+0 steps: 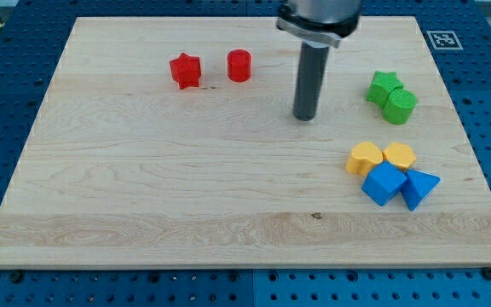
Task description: Point your arm at the blue triangle
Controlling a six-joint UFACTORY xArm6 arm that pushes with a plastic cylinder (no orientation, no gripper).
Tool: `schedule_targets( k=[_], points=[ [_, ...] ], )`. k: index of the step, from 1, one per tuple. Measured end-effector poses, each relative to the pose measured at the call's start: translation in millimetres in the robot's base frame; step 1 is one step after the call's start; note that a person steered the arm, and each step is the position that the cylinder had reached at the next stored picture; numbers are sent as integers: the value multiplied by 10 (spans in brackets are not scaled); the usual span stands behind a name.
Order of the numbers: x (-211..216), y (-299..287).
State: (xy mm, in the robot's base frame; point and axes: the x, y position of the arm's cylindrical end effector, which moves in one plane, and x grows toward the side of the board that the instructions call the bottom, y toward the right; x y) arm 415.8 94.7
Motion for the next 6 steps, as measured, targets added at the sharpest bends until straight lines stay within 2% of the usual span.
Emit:
schedule_targets(
  k=[2, 4, 5, 6],
  points=[
    [113, 907],
    [647, 1725],
    [1001, 1983],
    [1453, 1954]
  ],
)
